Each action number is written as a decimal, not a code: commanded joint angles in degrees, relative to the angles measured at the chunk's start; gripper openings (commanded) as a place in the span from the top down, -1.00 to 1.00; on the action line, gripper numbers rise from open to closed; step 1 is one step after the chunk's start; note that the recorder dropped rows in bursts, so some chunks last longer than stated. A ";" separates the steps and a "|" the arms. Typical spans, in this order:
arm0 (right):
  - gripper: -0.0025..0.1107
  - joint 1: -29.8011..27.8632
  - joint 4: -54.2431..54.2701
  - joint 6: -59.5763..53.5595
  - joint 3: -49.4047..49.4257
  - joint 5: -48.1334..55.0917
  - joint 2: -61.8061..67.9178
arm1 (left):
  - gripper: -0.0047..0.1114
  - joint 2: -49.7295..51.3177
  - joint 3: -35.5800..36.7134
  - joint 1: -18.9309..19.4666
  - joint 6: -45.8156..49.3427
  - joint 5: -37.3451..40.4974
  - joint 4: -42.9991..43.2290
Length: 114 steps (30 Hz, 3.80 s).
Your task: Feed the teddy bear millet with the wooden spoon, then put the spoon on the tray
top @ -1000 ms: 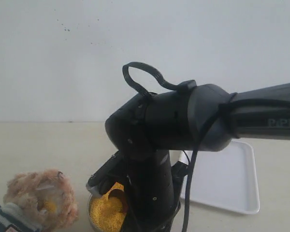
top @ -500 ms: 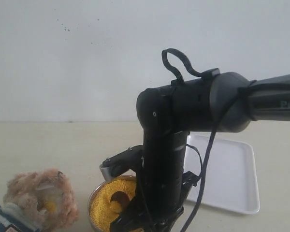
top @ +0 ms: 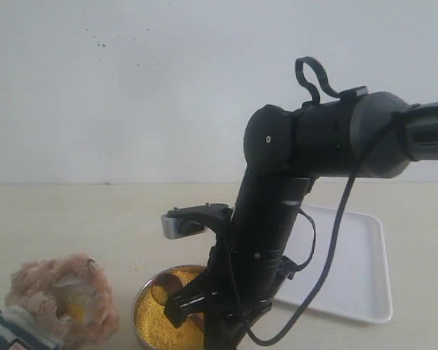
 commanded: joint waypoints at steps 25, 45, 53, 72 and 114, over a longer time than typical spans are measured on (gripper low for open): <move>0.89 9.21 6.03 -5.48 0.20 -2.93 -10.70 | 0.85 -0.24 -0.46 0.10 0.51 -0.80 -1.15; 0.89 13.17 -4.79 -1.23 0.20 -6.90 -8.28 | 0.85 -0.24 -0.46 0.10 0.51 -0.80 -1.25; 0.89 15.71 -8.46 0.01 0.20 -8.55 -6.31 | 0.85 -0.24 -0.46 0.10 0.51 -0.80 -1.25; 0.89 23.86 -30.03 10.05 0.20 -12.00 -4.81 | 0.85 -0.24 -0.46 0.10 0.51 -0.80 -1.25; 0.89 31.39 -62.42 26.44 0.20 -0.15 -8.50 | 0.85 -0.24 -0.46 0.10 0.51 -0.80 -1.25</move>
